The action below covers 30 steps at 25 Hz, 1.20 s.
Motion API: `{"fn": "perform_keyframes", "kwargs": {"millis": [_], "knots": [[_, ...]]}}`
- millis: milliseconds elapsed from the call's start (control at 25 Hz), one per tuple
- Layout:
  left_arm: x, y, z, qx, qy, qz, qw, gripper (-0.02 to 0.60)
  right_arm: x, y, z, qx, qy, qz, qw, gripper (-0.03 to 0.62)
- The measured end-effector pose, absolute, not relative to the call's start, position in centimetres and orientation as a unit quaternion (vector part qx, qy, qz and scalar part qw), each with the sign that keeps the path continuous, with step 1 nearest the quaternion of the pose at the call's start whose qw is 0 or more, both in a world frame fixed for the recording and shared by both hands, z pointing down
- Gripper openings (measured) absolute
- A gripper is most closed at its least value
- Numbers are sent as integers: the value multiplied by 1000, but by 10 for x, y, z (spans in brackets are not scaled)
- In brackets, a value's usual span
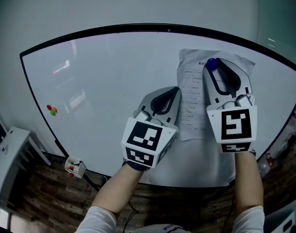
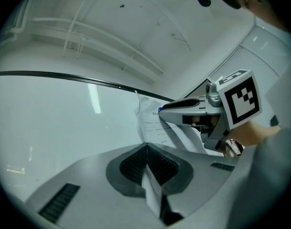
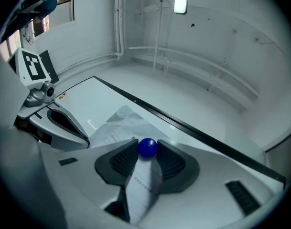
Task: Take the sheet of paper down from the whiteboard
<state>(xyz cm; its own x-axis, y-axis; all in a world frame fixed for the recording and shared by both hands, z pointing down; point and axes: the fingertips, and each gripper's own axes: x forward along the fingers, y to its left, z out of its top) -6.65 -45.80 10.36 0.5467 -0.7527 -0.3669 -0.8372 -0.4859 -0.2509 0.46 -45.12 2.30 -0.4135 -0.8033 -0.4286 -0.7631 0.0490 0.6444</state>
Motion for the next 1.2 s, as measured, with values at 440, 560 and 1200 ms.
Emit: {"fn": "perform_keyframes", "kwargs": {"millis": [440, 560, 1200], "knots": [[-64, -442, 151, -855, 467, 95, 207, 14, 18, -417, 74, 491, -787, -368, -59, 129], [-64, -437, 162, -855, 469, 88, 202, 14, 24, -404, 90, 475, -806, -344, -81, 129], [-68, -413, 164, -838, 523, 55, 147, 14, 48, -382, 123, 392, -891, -193, -121, 129]]}}
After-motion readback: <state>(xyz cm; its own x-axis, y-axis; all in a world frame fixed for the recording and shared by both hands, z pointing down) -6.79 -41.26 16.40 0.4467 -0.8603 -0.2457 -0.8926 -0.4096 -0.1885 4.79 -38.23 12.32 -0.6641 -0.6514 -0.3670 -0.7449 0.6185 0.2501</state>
